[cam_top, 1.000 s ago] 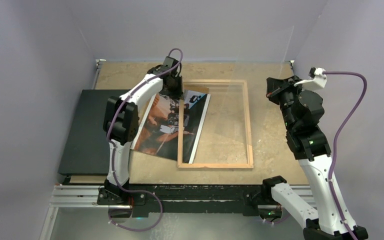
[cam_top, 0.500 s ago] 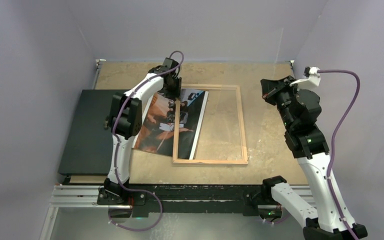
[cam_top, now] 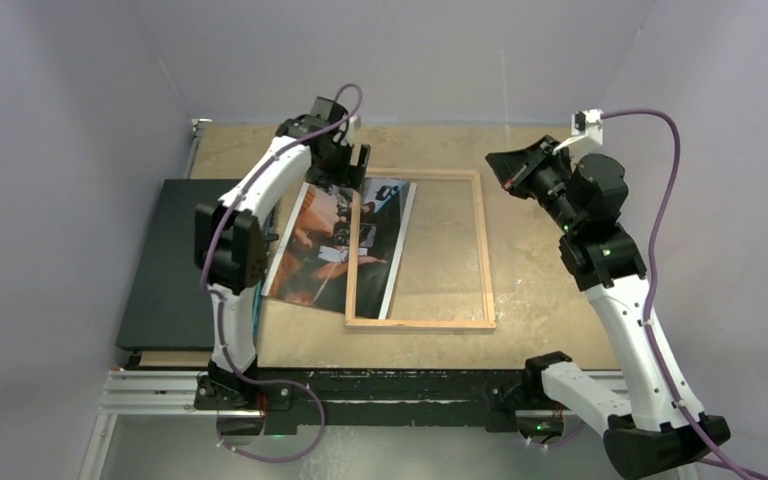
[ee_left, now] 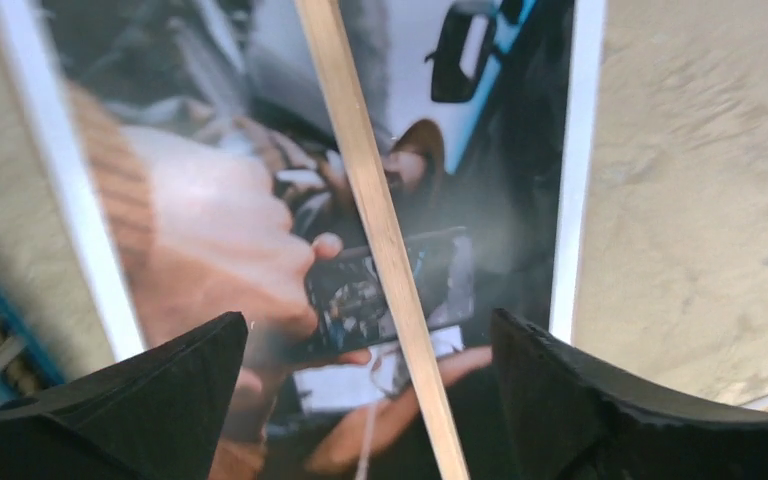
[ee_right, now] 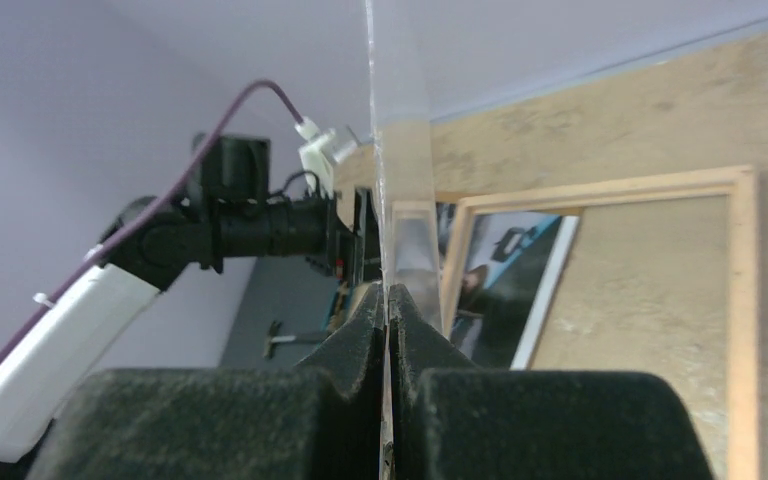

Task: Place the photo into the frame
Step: Place the photo frame item in the photo frame.

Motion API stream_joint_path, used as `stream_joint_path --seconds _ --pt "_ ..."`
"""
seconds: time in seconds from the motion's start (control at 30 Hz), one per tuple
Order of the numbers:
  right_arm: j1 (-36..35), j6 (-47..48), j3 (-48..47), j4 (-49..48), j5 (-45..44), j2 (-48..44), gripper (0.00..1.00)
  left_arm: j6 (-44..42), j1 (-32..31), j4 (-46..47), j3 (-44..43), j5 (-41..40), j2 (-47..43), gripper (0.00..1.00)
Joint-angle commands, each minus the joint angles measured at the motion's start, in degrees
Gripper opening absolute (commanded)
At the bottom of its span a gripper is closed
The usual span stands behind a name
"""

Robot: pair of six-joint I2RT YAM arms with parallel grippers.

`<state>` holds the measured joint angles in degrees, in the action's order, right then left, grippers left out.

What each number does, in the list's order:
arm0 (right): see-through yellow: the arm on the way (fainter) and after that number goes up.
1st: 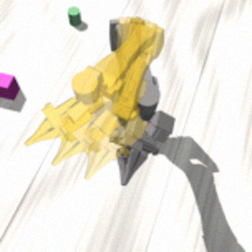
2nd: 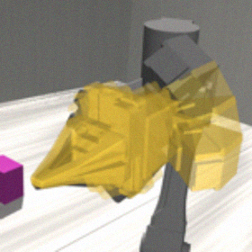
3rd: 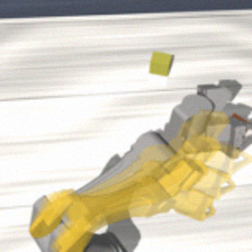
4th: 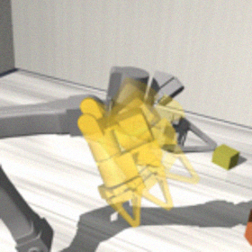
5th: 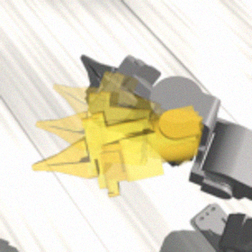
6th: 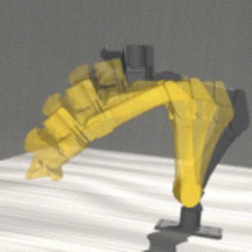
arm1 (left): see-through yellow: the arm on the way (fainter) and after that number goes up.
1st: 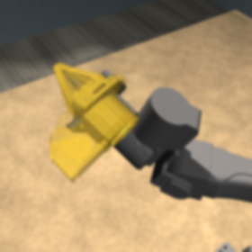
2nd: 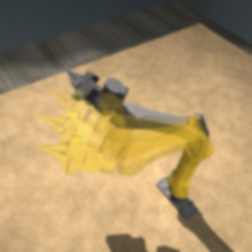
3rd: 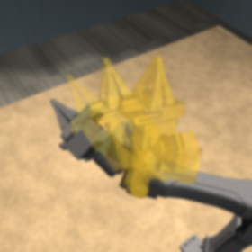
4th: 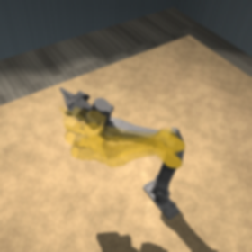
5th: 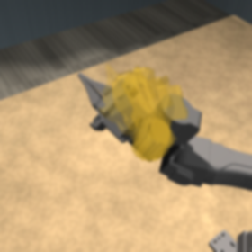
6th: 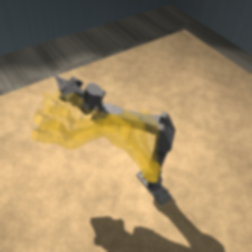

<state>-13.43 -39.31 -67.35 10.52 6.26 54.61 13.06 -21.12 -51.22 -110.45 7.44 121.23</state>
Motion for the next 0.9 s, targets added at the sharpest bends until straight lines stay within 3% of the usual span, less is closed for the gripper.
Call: stream_joint_path --seconds 0.0,0.2,0.33,0.43,0.63,0.87 --pt "0.16 -5.18 -2.39 -8.60 10.62 1.06 0.00 -4.48 2.58 -2.85 -0.22 -7.26 -12.58 0.99" --pt "0.44 -10.17 1.57 -15.20 14.56 6.23 0.00 -4.82 12.33 2.95 9.81 5.60 -19.12 1.00" --pt "1.47 -13.65 6.88 -21.40 16.64 9.52 0.00 -6.69 13.15 6.86 15.49 5.83 -21.53 0.99" --pt "3.32 -18.64 14.86 -31.60 18.70 10.71 0.00 -7.84 13.11 10.46 19.45 6.93 -22.36 0.96" --pt "8.00 -28.37 26.89 -49.13 24.92 16.20 0.00 -8.60 12.75 12.13 21.67 11.52 -18.34 0.80" --pt "8.82 -27.53 26.14 -47.39 23.56 15.86 0.00 -8.99 9.85 16.05 26.04 13.69 -17.00 0.61"
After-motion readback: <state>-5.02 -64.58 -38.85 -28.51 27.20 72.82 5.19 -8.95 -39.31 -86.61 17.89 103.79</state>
